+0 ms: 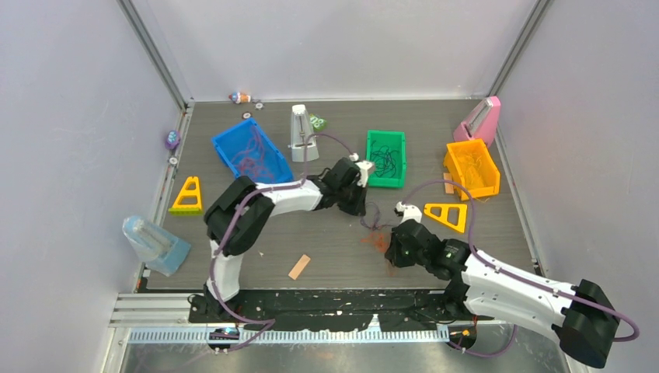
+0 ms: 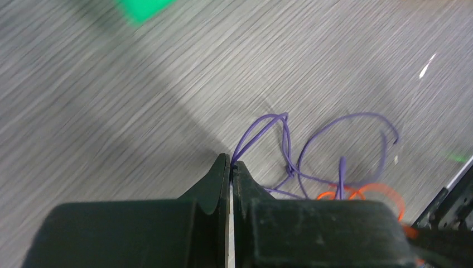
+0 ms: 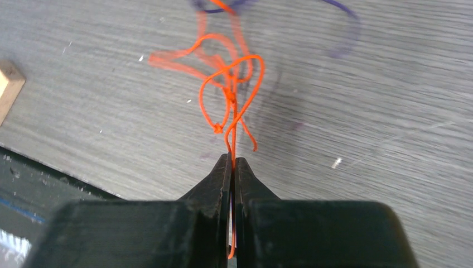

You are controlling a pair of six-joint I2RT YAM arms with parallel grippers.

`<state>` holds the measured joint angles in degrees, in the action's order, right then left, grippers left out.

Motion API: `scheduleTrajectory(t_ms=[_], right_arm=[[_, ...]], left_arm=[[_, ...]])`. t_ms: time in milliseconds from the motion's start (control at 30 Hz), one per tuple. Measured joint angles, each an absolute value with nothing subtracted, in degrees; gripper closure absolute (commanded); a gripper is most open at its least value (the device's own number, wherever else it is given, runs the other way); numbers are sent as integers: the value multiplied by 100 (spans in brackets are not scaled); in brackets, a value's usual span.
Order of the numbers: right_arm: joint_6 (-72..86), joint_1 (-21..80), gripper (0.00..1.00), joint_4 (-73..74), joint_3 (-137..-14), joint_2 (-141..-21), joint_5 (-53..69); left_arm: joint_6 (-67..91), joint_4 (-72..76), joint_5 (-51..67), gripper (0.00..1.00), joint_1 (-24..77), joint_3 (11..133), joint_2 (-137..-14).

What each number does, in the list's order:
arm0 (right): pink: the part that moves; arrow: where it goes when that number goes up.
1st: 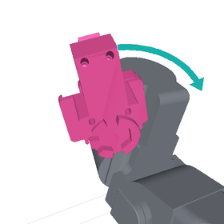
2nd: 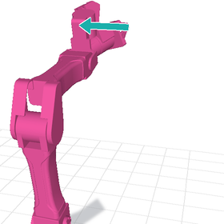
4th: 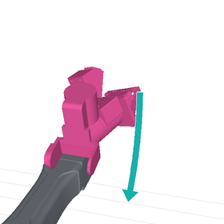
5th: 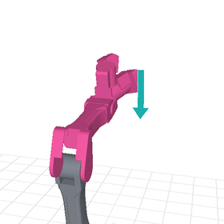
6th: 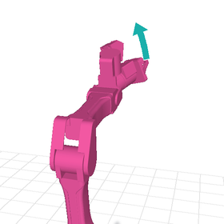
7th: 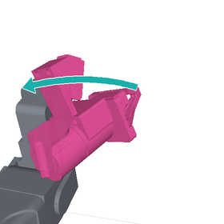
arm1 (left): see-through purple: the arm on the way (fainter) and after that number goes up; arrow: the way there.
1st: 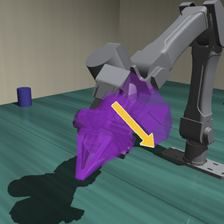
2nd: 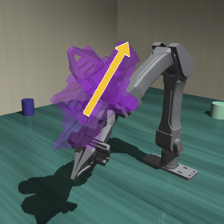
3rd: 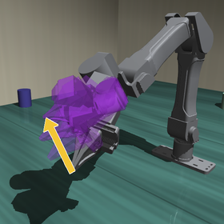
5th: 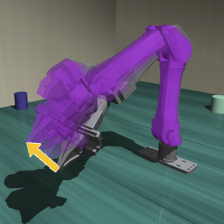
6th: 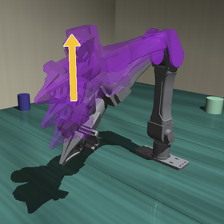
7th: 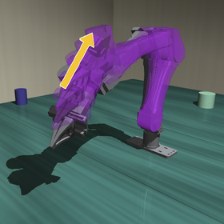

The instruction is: Untangle the cables

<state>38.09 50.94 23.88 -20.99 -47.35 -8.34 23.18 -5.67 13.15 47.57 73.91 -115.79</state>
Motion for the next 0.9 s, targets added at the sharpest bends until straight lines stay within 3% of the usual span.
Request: scheduleTrajectory(t_ms=[200,433,767,900], right_arm=[[4357,5094,95,2943,-2099,-4254,-1688],[5406,5094,95,3900,-2209,-3662,-3017],[6761,5076,95,5096,-2423,-2969,-4412],[6414,5070,95,4936,-2423,-2910,-4442]], left_arm=[[2510,-303,1151,100,3798,5793,-9977],[2947,-19,386,100,2497,4292,-7220],[3262,-1393,-1157,100,1507,4134,-4775],[3363,-1852,-1422,100,1280,4244,-4375]])
